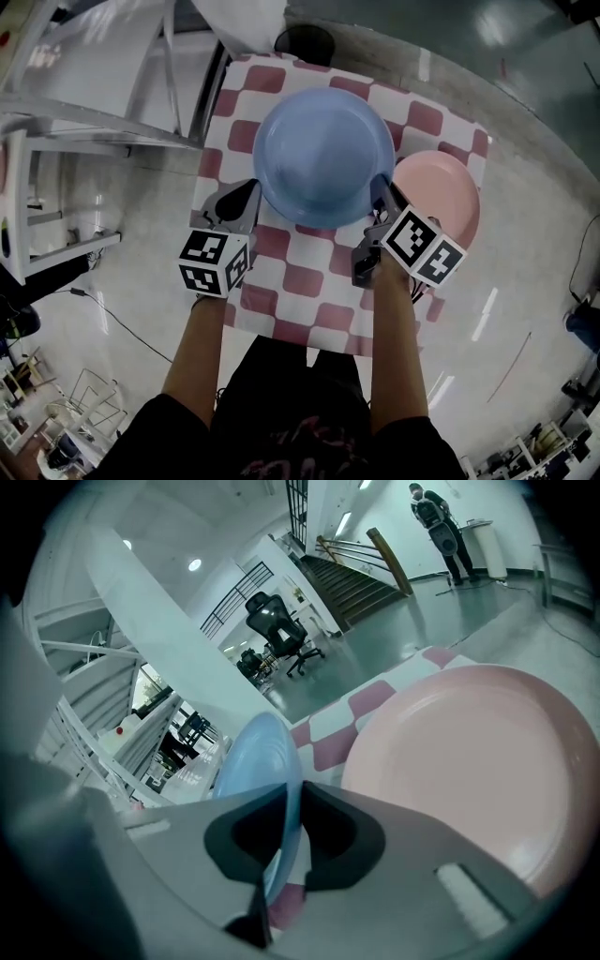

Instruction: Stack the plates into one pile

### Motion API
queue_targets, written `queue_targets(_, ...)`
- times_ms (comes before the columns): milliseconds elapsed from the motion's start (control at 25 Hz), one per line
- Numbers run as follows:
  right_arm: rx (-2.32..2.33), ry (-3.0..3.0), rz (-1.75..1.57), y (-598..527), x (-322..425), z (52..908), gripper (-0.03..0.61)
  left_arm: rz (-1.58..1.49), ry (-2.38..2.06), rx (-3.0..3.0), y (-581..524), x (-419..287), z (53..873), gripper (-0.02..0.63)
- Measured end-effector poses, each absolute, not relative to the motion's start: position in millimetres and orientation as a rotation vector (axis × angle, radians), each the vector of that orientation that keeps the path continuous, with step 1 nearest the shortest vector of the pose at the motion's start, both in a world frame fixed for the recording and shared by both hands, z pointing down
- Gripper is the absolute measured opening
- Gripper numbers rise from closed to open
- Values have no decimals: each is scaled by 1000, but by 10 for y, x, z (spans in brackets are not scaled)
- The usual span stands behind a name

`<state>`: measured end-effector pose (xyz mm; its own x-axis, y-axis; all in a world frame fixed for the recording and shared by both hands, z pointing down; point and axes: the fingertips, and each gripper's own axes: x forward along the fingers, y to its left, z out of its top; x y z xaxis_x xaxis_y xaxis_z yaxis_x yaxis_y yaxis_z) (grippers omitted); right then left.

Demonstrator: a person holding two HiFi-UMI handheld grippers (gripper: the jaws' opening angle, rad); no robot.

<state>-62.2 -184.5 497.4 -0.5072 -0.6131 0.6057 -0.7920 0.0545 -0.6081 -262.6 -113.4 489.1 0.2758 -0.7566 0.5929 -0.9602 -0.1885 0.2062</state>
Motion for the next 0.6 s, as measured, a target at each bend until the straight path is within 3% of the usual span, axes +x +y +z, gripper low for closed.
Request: queue_targets(600,1623,-2111,1504,-1680,283,4847,38,528,-1431,2119,-1230,-1861,4848,-5)
